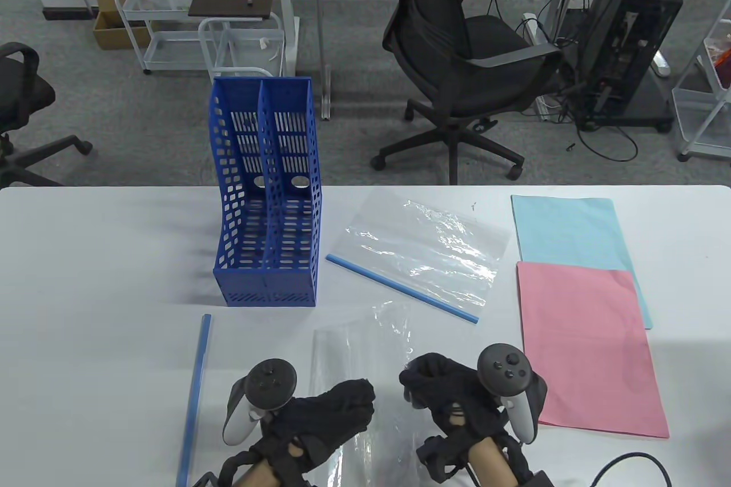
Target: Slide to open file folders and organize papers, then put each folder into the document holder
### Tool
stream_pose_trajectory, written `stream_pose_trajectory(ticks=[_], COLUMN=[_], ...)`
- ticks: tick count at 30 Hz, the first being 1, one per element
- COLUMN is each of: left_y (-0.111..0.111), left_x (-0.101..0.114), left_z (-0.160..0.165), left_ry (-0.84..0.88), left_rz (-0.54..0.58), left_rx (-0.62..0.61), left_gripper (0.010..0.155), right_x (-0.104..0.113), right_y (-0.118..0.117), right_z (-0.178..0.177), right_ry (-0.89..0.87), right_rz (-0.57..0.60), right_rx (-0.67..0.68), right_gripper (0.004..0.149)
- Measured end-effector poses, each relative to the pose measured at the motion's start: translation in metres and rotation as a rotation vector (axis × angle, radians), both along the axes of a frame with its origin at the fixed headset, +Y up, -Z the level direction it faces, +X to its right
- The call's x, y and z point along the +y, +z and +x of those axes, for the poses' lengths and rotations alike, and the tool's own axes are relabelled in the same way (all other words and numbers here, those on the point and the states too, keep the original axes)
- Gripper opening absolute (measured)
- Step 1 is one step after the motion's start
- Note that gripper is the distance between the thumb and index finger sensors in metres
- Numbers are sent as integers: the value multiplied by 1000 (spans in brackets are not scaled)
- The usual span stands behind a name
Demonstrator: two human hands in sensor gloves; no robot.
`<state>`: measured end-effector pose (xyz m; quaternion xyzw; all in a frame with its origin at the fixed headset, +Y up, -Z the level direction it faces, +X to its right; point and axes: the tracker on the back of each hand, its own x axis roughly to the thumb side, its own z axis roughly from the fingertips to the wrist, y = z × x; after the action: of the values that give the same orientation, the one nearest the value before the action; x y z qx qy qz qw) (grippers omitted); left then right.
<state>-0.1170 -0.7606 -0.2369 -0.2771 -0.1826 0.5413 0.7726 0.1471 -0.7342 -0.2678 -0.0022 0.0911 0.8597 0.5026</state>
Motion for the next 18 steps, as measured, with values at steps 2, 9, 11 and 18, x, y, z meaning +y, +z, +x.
stream_pose_trajectory(ticks=[2,9,11,18], left_y=[3,6,6,7], left_x=[-2,0,-1,0], left_z=[2,-11,-12,-13], left_ry=[13,1,32,25], left_rz=[-11,-16,-36,-42], left_rx=[33,202,192,228], left_gripper=[74,64,65,63], right_x=[-3,-8,-7,-6], right_y=[4,9,9,11], right_z=[-14,-34,-34,-36], right_ry=[-42,-112,-110,-138], right_rz=[-2,-13,-8,-7], right_rx=[38,67,55,53], right_gripper=[44,44,43,43])
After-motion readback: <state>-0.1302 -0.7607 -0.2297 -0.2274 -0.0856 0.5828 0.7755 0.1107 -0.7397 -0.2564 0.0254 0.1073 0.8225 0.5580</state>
